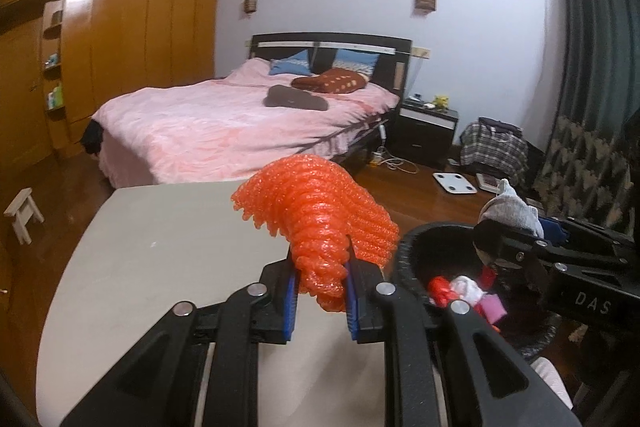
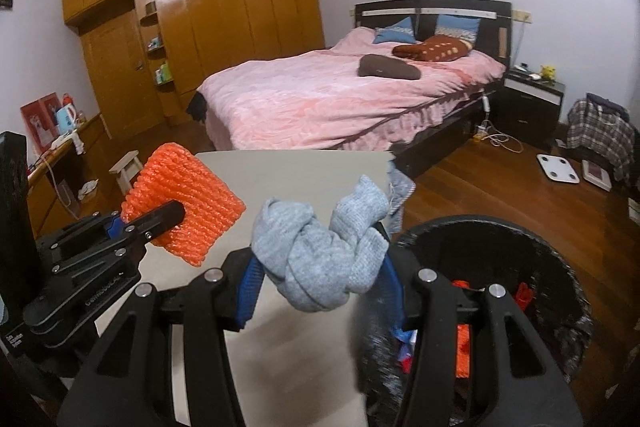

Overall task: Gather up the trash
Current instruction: 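Carry the foam net and grey sock over the bin and open both tools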

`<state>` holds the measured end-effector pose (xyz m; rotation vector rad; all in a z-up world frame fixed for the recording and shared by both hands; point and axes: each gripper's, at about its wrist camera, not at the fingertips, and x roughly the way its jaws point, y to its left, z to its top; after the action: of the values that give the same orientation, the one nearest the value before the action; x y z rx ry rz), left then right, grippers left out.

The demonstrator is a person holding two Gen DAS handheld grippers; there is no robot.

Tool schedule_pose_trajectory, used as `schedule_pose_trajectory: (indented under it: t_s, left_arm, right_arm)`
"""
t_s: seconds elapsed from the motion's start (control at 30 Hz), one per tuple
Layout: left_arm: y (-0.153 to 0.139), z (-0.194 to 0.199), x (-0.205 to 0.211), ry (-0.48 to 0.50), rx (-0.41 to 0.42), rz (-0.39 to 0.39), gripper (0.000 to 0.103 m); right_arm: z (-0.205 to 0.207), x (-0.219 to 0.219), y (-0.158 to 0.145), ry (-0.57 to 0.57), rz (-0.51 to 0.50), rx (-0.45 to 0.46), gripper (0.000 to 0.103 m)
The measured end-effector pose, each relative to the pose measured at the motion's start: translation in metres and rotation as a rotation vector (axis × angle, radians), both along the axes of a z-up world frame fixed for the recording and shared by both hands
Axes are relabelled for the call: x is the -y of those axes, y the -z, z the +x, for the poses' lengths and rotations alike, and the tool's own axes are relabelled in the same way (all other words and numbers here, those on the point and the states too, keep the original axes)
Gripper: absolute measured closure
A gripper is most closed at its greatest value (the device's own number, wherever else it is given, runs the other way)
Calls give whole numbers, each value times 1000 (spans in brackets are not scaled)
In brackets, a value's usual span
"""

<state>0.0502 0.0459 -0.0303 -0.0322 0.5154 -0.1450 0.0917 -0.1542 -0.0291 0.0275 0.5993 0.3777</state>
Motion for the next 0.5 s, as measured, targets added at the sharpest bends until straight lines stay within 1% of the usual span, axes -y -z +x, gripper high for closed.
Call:
schedule_pose_trajectory:
  t_s: [0.33, 0.5]
  left_arm:
    - [-5, 8, 55, 118, 15, 8, 84]
    - [-1, 13, 80, 172, 17, 11, 84]
  right_arm:
    - [-8, 57, 2, 119, -6, 13, 54]
    - [-7, 84, 7, 165, -10, 10, 54]
